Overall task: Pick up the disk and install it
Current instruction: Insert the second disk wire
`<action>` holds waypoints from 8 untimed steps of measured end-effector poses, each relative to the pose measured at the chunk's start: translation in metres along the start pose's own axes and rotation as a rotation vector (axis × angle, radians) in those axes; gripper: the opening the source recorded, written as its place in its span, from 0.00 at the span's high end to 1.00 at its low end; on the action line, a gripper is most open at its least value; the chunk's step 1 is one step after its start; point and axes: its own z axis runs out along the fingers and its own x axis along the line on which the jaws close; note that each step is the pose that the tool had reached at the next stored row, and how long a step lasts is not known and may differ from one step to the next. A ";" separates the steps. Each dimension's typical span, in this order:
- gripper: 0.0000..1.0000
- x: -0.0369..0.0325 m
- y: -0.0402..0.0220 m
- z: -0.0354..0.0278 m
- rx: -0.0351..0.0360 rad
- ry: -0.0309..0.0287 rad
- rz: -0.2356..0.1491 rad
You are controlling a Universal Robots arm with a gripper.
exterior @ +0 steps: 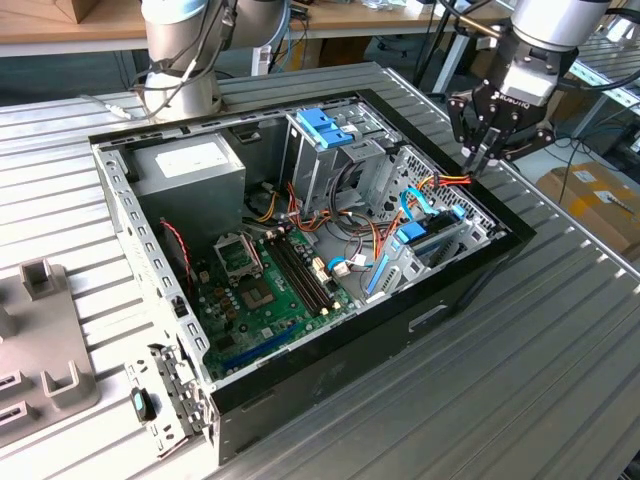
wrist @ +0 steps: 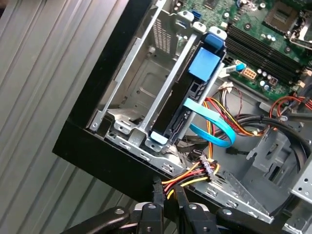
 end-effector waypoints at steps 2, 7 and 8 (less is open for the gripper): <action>0.76 0.0004 -0.0005 -0.0002 -0.0050 0.0023 -0.018; 0.76 0.0014 -0.0018 0.0003 -0.0167 0.0050 -0.094; 0.76 0.0014 -0.0019 0.0006 -0.0163 0.0059 -0.123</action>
